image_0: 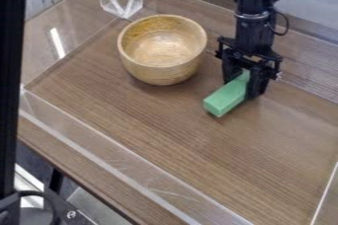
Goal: Remove the green block from inside the brown bowl and put it on the table
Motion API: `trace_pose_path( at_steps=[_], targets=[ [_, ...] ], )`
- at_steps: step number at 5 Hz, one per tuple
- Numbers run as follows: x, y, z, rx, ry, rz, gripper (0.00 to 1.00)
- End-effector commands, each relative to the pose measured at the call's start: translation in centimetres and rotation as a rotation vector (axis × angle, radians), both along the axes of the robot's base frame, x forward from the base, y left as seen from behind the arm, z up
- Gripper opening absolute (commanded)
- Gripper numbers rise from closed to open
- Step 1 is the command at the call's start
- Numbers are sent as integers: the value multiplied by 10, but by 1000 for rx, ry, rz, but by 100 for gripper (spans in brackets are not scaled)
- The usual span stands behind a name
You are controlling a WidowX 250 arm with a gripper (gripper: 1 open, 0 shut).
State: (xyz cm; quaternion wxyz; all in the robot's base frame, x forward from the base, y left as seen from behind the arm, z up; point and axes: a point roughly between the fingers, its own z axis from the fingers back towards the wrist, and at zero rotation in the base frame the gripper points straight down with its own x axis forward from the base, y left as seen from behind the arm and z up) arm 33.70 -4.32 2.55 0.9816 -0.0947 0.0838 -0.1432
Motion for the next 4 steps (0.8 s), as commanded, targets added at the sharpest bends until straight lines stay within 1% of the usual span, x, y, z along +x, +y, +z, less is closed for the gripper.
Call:
trace_pose_path(
  at_steps=[1, 2, 3, 4],
  targets=[
    [7, -5, 7, -11, -48, -19, 0],
    [6, -6, 8, -15, -50, -18, 100],
    [4, -5, 12, -19, -58, -16, 100],
    [2, -4, 23, -18, -79, -10, 100]
  ],
)
